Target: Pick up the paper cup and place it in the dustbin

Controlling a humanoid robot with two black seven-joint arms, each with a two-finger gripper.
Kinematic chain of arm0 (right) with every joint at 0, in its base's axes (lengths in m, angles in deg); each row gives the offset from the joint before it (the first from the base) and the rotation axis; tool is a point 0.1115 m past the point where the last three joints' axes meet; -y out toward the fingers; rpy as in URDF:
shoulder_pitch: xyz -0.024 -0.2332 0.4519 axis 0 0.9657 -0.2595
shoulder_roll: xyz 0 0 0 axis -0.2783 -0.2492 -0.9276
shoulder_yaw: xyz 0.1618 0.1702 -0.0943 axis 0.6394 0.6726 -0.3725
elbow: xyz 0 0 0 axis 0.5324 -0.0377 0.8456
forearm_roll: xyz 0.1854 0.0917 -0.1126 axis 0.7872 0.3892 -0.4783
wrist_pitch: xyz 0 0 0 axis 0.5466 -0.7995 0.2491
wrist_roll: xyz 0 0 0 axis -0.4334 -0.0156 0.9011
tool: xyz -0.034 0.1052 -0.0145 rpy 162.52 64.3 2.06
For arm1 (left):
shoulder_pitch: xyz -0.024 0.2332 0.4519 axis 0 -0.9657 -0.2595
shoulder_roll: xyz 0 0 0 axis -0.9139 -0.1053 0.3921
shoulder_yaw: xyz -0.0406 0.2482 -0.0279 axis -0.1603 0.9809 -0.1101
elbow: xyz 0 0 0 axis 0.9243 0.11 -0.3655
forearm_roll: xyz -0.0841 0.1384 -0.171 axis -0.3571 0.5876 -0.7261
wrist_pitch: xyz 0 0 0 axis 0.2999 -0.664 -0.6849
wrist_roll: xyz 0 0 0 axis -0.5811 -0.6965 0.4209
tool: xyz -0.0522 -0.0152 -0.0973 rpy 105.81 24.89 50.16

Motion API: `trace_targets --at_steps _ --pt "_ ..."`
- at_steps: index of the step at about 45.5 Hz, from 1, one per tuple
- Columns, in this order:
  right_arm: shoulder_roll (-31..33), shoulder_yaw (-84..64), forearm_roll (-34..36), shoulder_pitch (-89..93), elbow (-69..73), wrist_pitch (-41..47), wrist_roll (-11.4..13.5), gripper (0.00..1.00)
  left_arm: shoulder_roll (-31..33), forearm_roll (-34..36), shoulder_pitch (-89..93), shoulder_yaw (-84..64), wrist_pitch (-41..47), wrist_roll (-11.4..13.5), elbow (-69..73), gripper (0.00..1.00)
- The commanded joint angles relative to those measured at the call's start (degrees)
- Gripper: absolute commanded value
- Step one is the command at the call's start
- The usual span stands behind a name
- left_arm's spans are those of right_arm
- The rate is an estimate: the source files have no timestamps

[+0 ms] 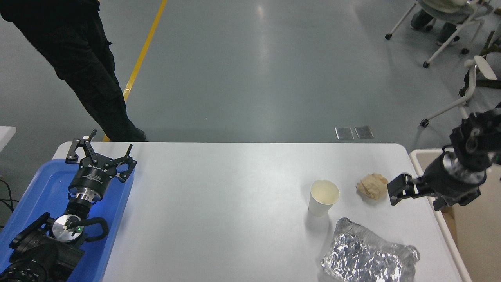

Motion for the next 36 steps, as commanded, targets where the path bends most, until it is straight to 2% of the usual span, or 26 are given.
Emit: trace_targets --at_steps 1,13,23,36 --pt "-3.4 0.3 7.4 -11.1 0.5 5.9 0.0 1.0 0.0 0.0 -0.1 0.0 0.0 0.0 0.0 0.99" --pt "-8.0 5.6 10.3 -13.3 0.4 5.9 0.0 1.0 0.0 0.0 -0.1 0.0 0.0 0.0 0.0 0.99" --pt "-8.8 4.1 18.3 -13.1 -1.7 5.9 0.0 1.0 0.0 0.0 0.0 0.2 0.0 -0.1 -0.1 0.99" --pt "-11.8 4.0 17.3 -7.2 -5.7 5.9 0.1 1.0 0.0 0.0 0.0 0.2 0.0 -0.1 0.0 0.99"
